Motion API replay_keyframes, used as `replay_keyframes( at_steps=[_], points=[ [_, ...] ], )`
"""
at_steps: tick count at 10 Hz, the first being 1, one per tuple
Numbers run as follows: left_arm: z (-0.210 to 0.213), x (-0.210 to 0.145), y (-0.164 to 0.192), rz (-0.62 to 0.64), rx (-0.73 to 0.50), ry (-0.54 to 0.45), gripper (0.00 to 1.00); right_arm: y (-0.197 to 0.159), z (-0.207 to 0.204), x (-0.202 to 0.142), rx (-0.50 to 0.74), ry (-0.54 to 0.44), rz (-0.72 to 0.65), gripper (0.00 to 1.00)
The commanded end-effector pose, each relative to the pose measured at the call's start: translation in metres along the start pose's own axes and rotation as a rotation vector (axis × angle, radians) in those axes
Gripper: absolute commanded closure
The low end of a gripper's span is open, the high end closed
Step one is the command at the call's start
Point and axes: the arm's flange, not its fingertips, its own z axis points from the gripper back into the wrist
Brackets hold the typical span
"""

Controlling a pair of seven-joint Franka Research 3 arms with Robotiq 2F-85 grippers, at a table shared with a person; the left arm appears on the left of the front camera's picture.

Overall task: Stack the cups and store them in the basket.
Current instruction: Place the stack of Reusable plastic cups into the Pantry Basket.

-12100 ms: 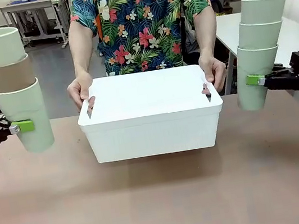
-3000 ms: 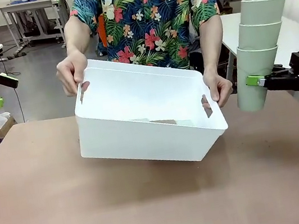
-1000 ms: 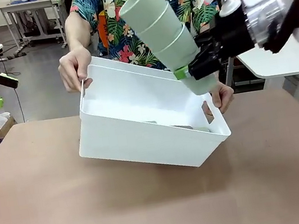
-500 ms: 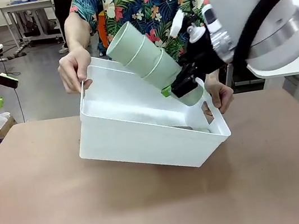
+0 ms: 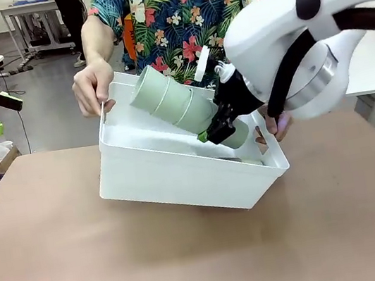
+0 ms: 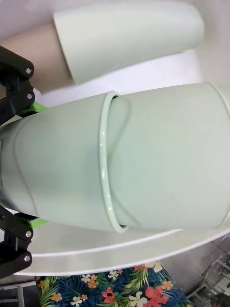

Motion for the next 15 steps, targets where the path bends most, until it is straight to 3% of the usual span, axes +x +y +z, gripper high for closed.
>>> replay_keyframes(
  at_steps=[1, 7, 15],
  points=[
    [0.001, 0.004, -0.001, 0.011, 0.001, -0.016, 0.0, 0.006, 0.001, 0.002, -0.035, 0.046, -0.003, 0.14],
    [0.001, 0.004, -0.001, 0.011, 0.001, -0.016, 0.0, 0.011, -0.011, -0.021, -0.035, 0.119, 0.028, 0.14],
    [0.001, 0.004, -0.001, 0.011, 0.001, -0.016, 0.0, 0.008, -0.002, -0.032, -0.043, 0.134, 0.063, 0.14]
  ],
)
